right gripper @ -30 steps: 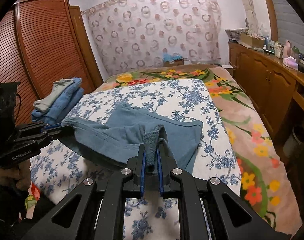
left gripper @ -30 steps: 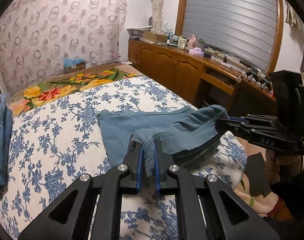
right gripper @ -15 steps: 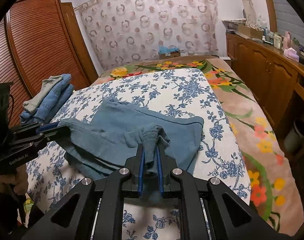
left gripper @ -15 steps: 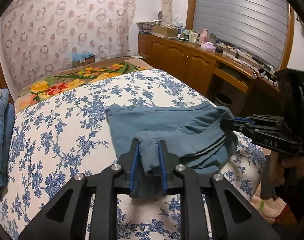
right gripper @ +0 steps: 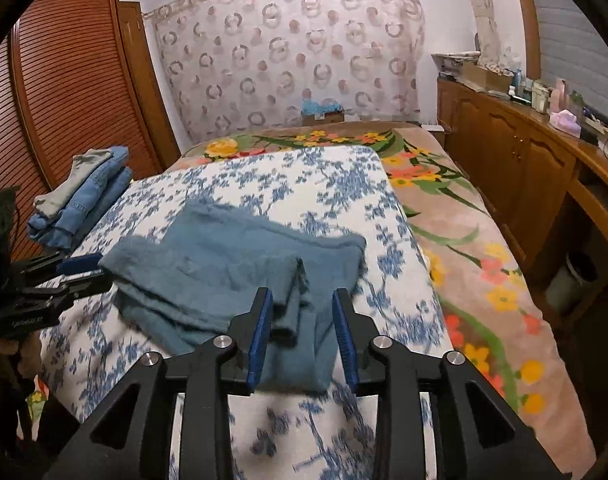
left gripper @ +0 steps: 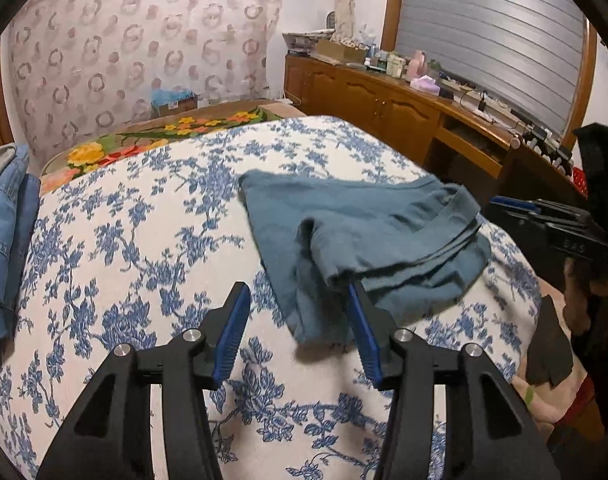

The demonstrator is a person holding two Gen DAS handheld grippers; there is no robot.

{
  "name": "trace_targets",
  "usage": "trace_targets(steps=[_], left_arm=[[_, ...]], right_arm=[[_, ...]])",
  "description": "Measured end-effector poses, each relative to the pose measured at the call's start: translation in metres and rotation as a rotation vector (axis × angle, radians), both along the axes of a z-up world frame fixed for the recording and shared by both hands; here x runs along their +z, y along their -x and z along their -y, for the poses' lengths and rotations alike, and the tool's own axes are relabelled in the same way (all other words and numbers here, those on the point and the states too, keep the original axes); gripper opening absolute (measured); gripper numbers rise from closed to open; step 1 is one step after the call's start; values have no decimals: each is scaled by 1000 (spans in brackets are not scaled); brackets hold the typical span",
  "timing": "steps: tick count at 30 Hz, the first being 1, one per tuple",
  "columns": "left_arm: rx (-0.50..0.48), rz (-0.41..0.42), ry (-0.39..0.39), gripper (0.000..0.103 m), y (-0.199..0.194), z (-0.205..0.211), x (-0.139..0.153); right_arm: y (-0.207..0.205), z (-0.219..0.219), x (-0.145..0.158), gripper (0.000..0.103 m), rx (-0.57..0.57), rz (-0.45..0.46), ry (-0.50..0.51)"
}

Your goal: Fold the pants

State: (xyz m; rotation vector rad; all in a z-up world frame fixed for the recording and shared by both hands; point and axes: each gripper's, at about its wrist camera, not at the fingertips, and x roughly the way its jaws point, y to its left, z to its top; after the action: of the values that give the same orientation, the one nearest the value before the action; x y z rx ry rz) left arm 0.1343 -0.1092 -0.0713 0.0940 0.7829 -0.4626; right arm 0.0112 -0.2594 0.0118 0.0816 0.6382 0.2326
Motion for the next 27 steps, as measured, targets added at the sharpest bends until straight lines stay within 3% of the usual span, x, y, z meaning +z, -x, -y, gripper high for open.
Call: trace_targets(steps=[13,23,27], left_arm=[[-9,-32,-55,51,-18,14,-13],[-6,-19,-87,51,-55,29,-6],[6,-15,-95,51,-71,32,-4]], right_arm=[[-11,-10,-15,38,49,-57,97],[-51,-24,-7,38,78,-21,214],[-63,-20,2,38,58,2,185]])
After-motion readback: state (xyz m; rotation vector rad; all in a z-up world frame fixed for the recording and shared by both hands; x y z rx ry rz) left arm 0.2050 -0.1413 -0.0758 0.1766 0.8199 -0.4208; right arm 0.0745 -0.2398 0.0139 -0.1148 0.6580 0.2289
